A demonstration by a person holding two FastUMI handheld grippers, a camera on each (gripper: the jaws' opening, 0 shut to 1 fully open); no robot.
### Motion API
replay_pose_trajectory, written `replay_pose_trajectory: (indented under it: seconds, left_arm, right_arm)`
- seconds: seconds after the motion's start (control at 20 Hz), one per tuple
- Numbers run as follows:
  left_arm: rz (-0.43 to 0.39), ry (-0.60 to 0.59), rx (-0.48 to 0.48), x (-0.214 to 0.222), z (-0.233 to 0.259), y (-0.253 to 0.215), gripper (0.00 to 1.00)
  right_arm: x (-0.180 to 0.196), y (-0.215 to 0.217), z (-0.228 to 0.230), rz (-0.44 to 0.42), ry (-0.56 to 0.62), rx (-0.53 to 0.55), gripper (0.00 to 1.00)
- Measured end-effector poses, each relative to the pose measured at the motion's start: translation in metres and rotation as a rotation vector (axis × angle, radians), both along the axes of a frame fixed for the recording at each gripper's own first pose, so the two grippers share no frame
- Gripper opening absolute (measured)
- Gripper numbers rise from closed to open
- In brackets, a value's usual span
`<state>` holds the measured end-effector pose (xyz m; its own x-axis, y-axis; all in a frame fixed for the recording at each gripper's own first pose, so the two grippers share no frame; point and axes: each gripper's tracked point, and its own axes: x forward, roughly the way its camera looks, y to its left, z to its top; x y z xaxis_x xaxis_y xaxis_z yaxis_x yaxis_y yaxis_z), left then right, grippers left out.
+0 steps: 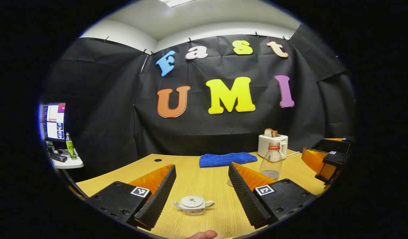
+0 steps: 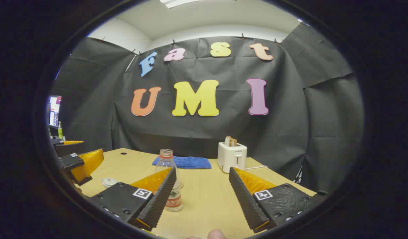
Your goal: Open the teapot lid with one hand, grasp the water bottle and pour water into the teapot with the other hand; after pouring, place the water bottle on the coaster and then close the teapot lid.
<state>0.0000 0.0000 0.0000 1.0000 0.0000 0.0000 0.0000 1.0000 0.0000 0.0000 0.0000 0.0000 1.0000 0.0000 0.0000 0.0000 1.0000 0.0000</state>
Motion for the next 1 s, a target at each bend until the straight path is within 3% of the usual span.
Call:
replay_pose_trajectory:
  seconds: [0.95, 1.0]
  left_arm:
    - [-0.019, -0.003, -0.014, 0.0002, 0.0008, -0.0009, 0.99]
    - [-0.019, -0.004, -0.015, 0.0004, 0.0011, -0.0006, 0.95]
  right_arm:
    - [-0.0018, 0.0054, -0.0036, 0.011, 0.0, -0.002, 0.95]
    - [-0.002, 0.0063, -0.0042, 0.014, 0.003, -0.001, 0.95]
